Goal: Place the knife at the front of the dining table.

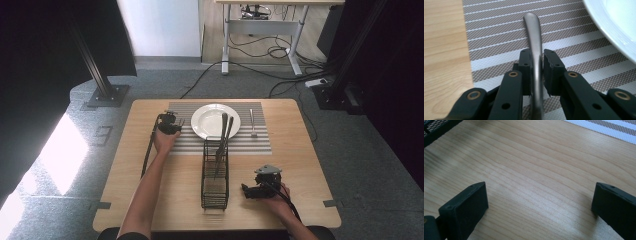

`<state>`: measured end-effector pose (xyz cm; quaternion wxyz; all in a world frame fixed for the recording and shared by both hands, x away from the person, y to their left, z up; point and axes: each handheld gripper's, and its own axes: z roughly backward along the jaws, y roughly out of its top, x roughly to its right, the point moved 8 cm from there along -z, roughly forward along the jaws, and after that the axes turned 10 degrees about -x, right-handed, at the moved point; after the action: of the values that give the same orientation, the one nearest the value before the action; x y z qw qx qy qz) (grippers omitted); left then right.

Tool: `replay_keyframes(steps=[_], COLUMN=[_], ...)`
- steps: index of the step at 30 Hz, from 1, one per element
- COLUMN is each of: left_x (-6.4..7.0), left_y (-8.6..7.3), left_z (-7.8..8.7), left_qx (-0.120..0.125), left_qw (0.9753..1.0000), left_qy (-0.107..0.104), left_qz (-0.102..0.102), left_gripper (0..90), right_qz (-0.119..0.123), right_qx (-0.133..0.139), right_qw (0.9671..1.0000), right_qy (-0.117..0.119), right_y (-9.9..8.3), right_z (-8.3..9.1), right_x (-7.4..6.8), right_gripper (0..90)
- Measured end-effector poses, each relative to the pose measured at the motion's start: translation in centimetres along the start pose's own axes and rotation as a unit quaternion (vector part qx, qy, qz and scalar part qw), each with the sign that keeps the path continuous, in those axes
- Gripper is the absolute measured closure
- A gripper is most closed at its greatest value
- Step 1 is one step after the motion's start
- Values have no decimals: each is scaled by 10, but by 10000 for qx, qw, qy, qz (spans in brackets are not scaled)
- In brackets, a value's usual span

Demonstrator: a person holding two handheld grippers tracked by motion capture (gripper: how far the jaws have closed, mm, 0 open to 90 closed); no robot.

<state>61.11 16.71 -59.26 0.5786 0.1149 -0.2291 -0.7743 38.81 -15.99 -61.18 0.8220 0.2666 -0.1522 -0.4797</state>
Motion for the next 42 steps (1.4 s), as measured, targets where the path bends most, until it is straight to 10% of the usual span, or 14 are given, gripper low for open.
replay_keyframes(steps=[18, 42], left_x=[3, -13], left_y=[-20, 32], left_z=[11, -17], left_qx=[-107, -21], left_qw=[9991, 9996], left_qy=[187, 156], left_qz=[-355, 220], left_gripper=[802, 800], right_qz=[12, 37], right_qx=[3, -9], right_qw=[10000, 10000], right_qy=[-2, 19], right_y=[0, 0], right_z=[0, 0], right_x=[-1, -1], right_gripper=[2, 0])
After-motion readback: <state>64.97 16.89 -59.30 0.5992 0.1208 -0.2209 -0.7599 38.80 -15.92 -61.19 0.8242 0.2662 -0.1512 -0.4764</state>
